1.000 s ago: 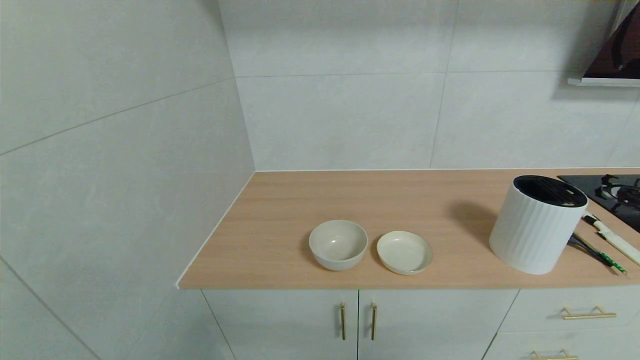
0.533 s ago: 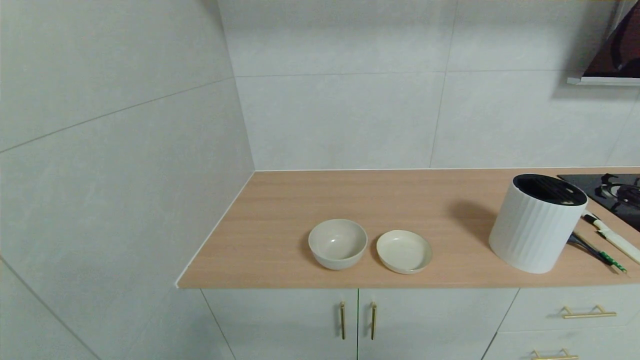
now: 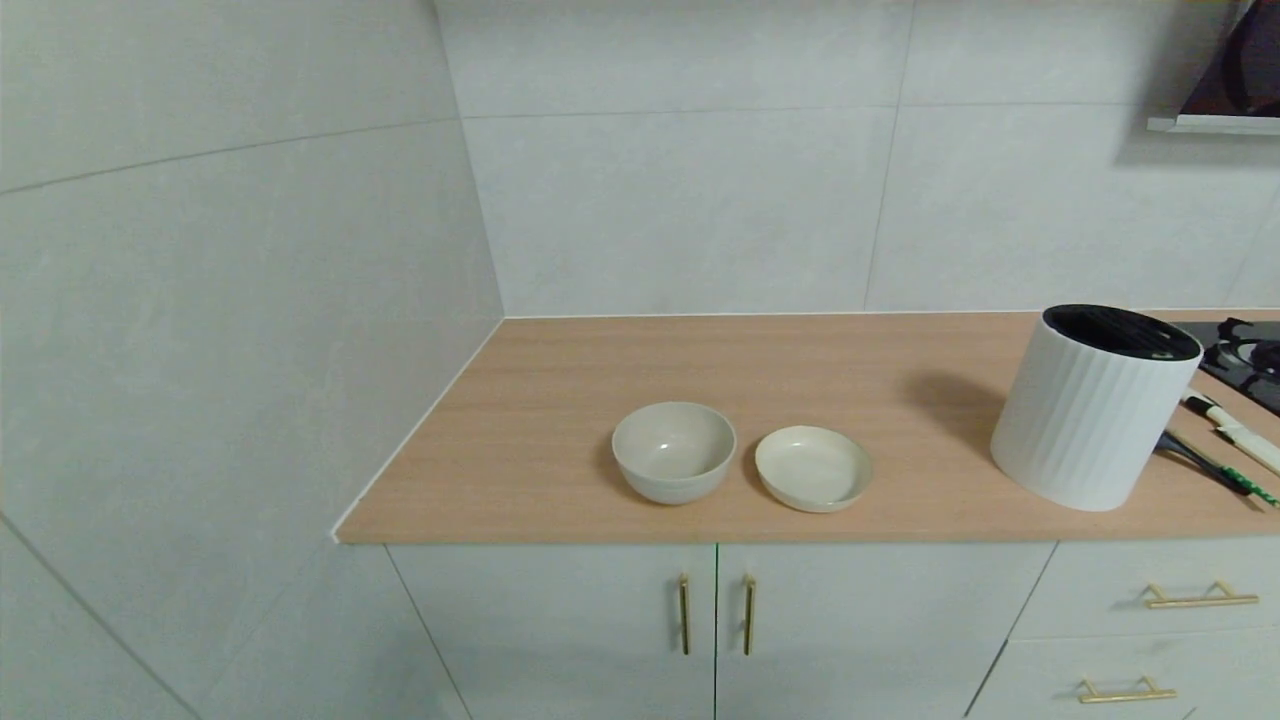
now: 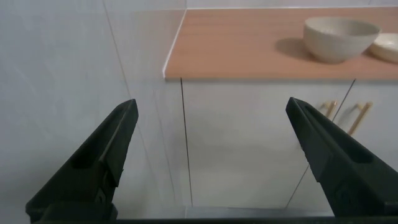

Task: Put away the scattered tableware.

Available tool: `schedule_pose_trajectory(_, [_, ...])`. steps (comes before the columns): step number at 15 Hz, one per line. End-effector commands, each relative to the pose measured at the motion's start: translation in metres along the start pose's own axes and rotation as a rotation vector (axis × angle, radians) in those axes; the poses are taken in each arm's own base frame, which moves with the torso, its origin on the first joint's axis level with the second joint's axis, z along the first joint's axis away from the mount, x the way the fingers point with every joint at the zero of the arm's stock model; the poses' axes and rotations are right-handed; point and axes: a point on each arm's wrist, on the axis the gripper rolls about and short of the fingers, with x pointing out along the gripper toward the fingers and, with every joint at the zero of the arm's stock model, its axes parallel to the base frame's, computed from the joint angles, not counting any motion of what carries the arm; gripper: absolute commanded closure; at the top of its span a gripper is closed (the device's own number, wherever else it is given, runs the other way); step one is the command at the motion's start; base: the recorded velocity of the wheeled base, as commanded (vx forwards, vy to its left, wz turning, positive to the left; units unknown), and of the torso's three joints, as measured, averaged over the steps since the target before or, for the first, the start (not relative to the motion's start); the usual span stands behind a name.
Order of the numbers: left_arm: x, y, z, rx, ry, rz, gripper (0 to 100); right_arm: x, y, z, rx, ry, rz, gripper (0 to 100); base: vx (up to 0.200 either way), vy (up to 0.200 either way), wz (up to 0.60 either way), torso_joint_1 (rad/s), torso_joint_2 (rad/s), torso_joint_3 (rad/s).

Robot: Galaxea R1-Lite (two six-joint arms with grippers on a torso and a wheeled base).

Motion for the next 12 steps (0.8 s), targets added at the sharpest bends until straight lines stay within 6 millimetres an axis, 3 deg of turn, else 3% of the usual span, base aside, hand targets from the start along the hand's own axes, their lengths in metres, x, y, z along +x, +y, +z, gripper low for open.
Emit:
schedule_pose_trajectory(1, [0.0, 0.0, 0.0, 0.0, 0.0, 0.001, 0, 0.0001, 0.0, 0.0, 0.0, 0.002, 0.0, 0, 0.0, 0.0, 0.0, -0.251, 0.55, 0.3])
schedule_pose_trajectory(12, [0.0, 0.0, 0.0, 0.0, 0.0, 0.001, 0, 0.0001, 0.0, 0.0, 0.0, 0.002, 0.0, 0, 0.0, 0.0, 0.0, -0.228, 0.52, 0.292])
